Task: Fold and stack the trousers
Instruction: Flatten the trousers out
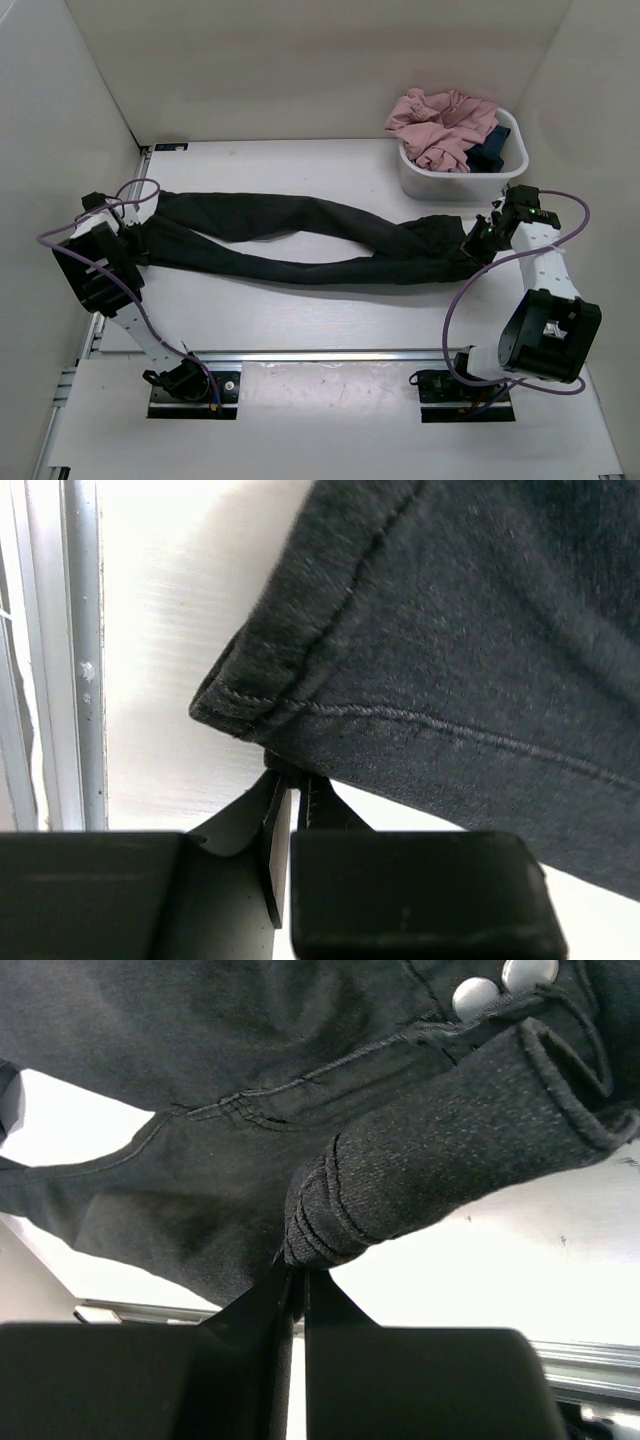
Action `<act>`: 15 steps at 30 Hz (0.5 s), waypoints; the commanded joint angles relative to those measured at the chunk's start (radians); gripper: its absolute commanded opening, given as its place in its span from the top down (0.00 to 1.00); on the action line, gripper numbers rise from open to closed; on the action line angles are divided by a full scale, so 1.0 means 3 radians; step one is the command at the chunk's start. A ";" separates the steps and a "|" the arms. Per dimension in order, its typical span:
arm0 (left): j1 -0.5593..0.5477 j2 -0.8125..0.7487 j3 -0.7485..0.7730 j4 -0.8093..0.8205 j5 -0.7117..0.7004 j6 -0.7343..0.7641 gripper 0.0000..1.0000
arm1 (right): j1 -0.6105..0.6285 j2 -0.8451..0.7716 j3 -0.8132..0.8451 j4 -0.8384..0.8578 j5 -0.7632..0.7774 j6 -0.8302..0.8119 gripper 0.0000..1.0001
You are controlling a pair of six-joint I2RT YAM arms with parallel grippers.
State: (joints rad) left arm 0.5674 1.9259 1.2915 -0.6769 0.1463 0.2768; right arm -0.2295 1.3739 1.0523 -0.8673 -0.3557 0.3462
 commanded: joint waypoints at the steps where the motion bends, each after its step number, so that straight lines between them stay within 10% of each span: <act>1: 0.0016 -0.0252 0.0143 -0.0013 0.0009 0.0273 0.86 | -0.0023 0.0083 0.0367 0.0043 0.0168 -0.0035 1.00; 8: 0.0107 -0.0442 0.1455 -0.1310 -0.0022 0.0897 0.86 | -0.0023 0.0539 0.2525 -0.0452 0.0102 0.0114 1.00; 15: 0.0200 -0.0774 0.0734 -0.1512 -0.0395 0.1307 0.86 | -0.0176 -0.0411 0.0520 -0.0423 0.0327 0.0277 1.00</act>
State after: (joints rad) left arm 0.5892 1.7164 1.6394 -1.0683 0.1730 0.5636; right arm -0.2310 1.2972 1.4406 -0.9169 -0.3378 0.4072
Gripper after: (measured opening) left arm 0.176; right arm 0.023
